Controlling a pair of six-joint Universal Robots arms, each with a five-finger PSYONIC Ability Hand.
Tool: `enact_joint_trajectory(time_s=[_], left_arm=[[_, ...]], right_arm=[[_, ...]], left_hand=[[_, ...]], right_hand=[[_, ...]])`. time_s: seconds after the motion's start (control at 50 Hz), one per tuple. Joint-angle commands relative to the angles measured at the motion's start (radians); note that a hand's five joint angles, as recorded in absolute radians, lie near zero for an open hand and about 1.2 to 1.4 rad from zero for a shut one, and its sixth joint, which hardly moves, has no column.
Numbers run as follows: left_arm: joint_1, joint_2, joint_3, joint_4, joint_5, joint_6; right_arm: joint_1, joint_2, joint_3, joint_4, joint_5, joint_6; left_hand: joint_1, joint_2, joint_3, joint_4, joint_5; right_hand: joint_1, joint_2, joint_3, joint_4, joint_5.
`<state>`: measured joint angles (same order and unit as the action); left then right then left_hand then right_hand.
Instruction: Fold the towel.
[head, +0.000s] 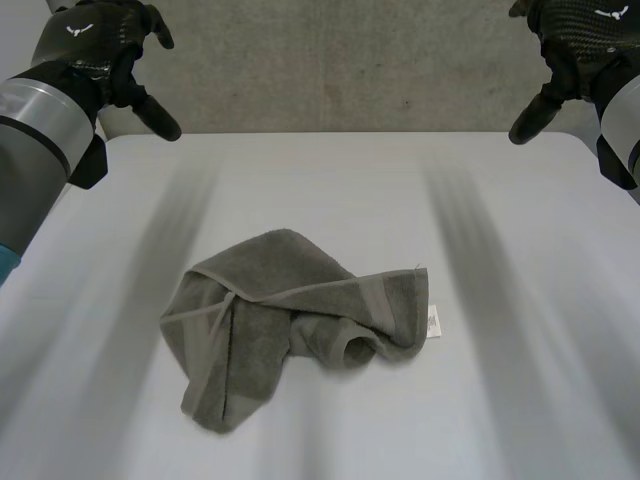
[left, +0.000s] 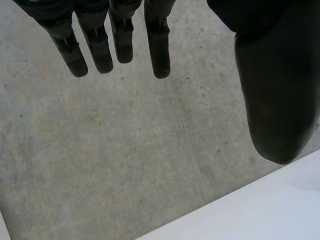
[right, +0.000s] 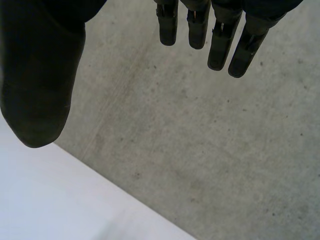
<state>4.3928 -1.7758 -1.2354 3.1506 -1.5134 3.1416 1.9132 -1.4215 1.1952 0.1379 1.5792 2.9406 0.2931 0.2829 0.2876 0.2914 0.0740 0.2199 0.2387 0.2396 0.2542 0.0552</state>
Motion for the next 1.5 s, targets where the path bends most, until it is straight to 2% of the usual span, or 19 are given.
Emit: enact_joint_trajectory(time_s=[0.02,0.26,0.64,0.74,0.8,0.82,0.84,0.86,0.9,0.92,0.96,1.06,1.12,1.22,1.36,1.38,1.4,1.44,1.5], left_arm=[[0.01,-0.001,0.008,-0.034,0.001,-0.015],[0.01,0.001,0.013,-0.05,-0.001,-0.014],[0.013,-0.001,0.025,-0.064,0.001,-0.014],[0.011,-0.011,0.022,-0.066,0.018,0.003],[0.013,-0.017,0.02,-0.066,0.039,0.015],[0.016,-0.033,0.019,-0.066,0.07,0.035],[0.017,-0.063,0.016,-0.066,0.108,0.069],[0.017,-0.063,0.016,-0.066,0.108,0.069],[0.017,-0.134,0.02,-0.095,0.18,0.165],[0.017,-0.134,0.02,-0.095,0.18,0.166],[0.019,-0.197,0.03,-0.15,0.212,0.271],[0.019,-0.316,0.068,-0.213,0.216,0.4],[0.022,-0.379,0.086,-0.238,0.214,0.451],[0.042,-0.45,0.103,-0.245,0.213,0.474],[0.047,-0.518,0.12,-0.247,0.21,0.476],[0.047,-0.528,0.123,-0.247,0.206,0.476],[0.047,-0.539,0.128,-0.247,0.202,0.474],[0.05,-0.544,0.131,-0.245,0.202,0.472],[0.054,-0.548,0.134,-0.245,0.203,0.468]], right_arm=[[-0.003,0.021,-0.022,0.046,-0.001,0.003],[-0.005,0.024,-0.049,0.127,0.001,0.038],[-0.003,0.021,-0.059,0.137,-0.001,0.048],[0.01,0.021,-0.045,0.151,-0.031,0.011],[0.013,0.03,-0.028,0.173,-0.082,-0.076],[0.018,0.056,-0.016,0.202,-0.125,-0.133],[0.018,0.056,-0.016,0.203,-0.125,-0.133],[0.03,0.091,-0.01,0.23,-0.164,-0.182],[0.049,0.127,-0.008,0.261,-0.196,-0.213],[0.072,0.163,-0.006,0.282,-0.217,-0.23],[0.098,0.202,-0.006,0.293,-0.219,-0.236],[0.132,0.328,-0.008,0.259,-0.211,-0.228],[0.138,0.404,0.0,0.169,-0.185,-0.213],[0.139,0.49,0.038,0.013,-0.143,-0.129],[0.139,0.516,0.044,-0.004,-0.151,-0.1],[0.139,0.518,0.044,-0.004,-0.154,-0.1],[0.139,0.518,0.044,-0.004,-0.154,-0.1],[0.136,0.516,0.041,-0.004,-0.156,-0.098],[0.126,0.506,0.037,-0.007,-0.15,-0.095]], left_hand=[[-0.062,-0.052,-0.057,-0.06,-0.017],[-0.062,-0.052,-0.057,-0.06,-0.017],[-0.059,-0.049,-0.054,-0.057,-0.014],[-0.05,-0.04,-0.045,-0.049,-0.006],[-0.05,-0.04,-0.045,-0.049,-0.006],[-0.042,-0.031,-0.036,-0.04,0.003],[-0.039,-0.028,-0.033,-0.037,0.006],[-0.039,-0.028,-0.033,-0.037,0.006],[-0.018,-0.008,-0.013,-0.016,0.026],[-0.018,-0.008,-0.012,-0.016,0.027],[-0.012,-0.002,-0.007,-0.01,0.033],[-0.012,-0.002,-0.007,-0.01,0.033],[-0.003,0.007,0.002,-0.002,0.041],[0.017,0.027,0.023,0.019,0.062],[0.099,0.11,0.105,0.101,0.144],[0.102,0.113,0.108,0.104,0.147],[0.129,0.139,0.134,0.13,0.173],[0.199,0.209,0.204,0.2,0.243],[0.287,0.297,0.293,0.289,0.332]], right_hand=[[-0.045,-0.064,-0.065,-0.08,-0.055],[-0.045,-0.064,-0.065,-0.08,-0.055],[-0.045,-0.064,-0.065,-0.08,-0.055],[-0.045,-0.064,-0.065,-0.08,-0.055],[-0.045,-0.064,-0.065,-0.08,-0.055],[-0.045,-0.064,-0.065,-0.08,-0.055],[-0.045,-0.064,-0.065,-0.08,-0.055],[-0.045,-0.064,-0.065,-0.08,-0.055],[-0.045,-0.064,-0.065,-0.08,-0.055],[-0.045,-0.064,-0.065,-0.08,-0.055],[-0.045,-0.064,-0.065,-0.08,-0.055],[-0.045,-0.064,-0.065,-0.08,-0.055],[-0.044,-0.063,-0.064,-0.078,-0.054],[0.225,0.207,0.206,0.191,0.215],[0.549,0.53,0.529,0.515,0.539],[0.753,0.734,0.733,0.718,0.743],[0.755,0.736,0.735,0.72,0.745],[1.174,1.155,1.155,1.14,1.164],[1.176,1.158,1.157,1.142,1.167]])
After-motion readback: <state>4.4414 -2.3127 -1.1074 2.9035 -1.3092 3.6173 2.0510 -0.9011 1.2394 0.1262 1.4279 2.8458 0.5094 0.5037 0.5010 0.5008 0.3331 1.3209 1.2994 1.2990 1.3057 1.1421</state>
